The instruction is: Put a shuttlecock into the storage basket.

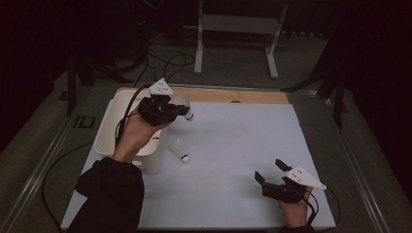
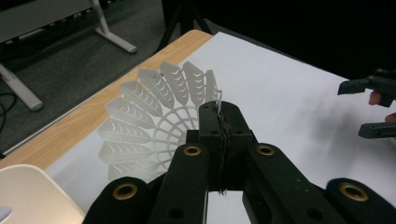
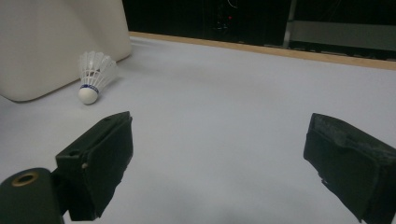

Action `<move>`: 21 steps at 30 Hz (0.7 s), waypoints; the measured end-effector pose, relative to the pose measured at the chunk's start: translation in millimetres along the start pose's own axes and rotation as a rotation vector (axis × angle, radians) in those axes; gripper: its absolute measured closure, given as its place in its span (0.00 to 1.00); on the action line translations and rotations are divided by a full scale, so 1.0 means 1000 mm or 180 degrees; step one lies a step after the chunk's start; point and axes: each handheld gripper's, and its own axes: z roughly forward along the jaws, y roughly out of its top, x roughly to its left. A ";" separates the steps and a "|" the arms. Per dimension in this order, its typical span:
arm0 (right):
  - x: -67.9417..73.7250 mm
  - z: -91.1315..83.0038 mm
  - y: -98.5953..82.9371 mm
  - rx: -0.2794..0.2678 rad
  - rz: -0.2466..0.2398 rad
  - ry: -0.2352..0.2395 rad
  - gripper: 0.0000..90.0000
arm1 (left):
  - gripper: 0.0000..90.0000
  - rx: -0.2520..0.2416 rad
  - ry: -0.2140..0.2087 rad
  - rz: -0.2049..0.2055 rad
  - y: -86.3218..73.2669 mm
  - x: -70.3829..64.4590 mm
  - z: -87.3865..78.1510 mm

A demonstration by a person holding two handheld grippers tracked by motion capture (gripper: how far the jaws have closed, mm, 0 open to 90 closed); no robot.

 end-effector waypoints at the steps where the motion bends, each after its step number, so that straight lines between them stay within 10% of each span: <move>1: 0.000 0.000 0.000 -0.0001 0.0001 0.0000 0.09 | 1.00 -0.0006 0.0001 -0.0008 0.000 0.001 -0.001; 21: 0.000 0.000 0.000 -0.0009 0.0002 0.0006 0.09 | 1.00 -0.0021 0.0077 -0.0033 -0.004 0.008 -0.012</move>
